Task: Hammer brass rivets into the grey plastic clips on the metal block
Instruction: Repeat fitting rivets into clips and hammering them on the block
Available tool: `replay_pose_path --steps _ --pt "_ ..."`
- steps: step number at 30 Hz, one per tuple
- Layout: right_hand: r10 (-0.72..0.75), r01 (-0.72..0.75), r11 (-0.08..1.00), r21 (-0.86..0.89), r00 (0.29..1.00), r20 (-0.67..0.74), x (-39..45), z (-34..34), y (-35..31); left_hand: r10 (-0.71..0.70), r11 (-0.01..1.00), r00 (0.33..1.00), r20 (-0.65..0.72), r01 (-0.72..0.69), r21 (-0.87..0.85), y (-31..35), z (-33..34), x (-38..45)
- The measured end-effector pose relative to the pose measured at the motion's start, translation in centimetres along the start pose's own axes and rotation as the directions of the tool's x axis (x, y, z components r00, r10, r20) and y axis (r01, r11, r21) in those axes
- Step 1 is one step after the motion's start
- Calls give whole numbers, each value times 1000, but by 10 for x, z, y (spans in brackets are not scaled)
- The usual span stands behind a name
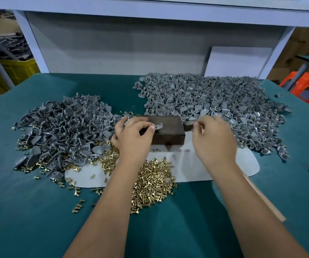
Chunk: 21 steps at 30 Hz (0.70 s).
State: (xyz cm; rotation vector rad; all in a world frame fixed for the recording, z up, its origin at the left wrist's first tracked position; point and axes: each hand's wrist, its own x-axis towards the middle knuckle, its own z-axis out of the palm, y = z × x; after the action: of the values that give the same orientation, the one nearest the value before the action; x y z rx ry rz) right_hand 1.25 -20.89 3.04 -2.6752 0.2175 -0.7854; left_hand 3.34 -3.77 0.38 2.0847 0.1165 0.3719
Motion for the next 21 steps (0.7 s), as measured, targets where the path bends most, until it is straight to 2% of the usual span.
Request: replay_pose_path --steps 2,3,6,10,14,17,18,20,21 --pt "73 -56 960 -274 996 55 -4 -11 15 -3 1000 1000 5 3 -3 -1 0 1" --pt "117 -74 937 -341 987 108 -8 -13 19 0 1000 1000 4 0 0 -1 0 1" --pt "151 -59 913 -405 968 200 -15 -11 23 11 1000 1000 3 -11 13 -1 0 0" --pt "125 -45 925 -377 973 191 -12 -9 26 20 999 1000 3 -20 28 0 -1 -2" --pt "120 -83 968 -238 982 146 -9 -10 34 39 998 998 -56 -42 -48 2 -1 -3" --pt "-17 17 999 29 1000 15 -13 -11 24 27 981 987 -157 -57 -186 4 -3 -4" --pt "-69 66 990 128 997 21 -17 -10 17 9 975 986 -169 -46 -216 3 -4 -3" --pt "-201 138 946 293 959 197 -29 -6 -3 -29 961 988 -152 -14 -277 1 -7 0" --pt "-277 163 929 333 902 330 -35 -2 -14 -38 949 989 -142 -9 -315 -1 -8 1"
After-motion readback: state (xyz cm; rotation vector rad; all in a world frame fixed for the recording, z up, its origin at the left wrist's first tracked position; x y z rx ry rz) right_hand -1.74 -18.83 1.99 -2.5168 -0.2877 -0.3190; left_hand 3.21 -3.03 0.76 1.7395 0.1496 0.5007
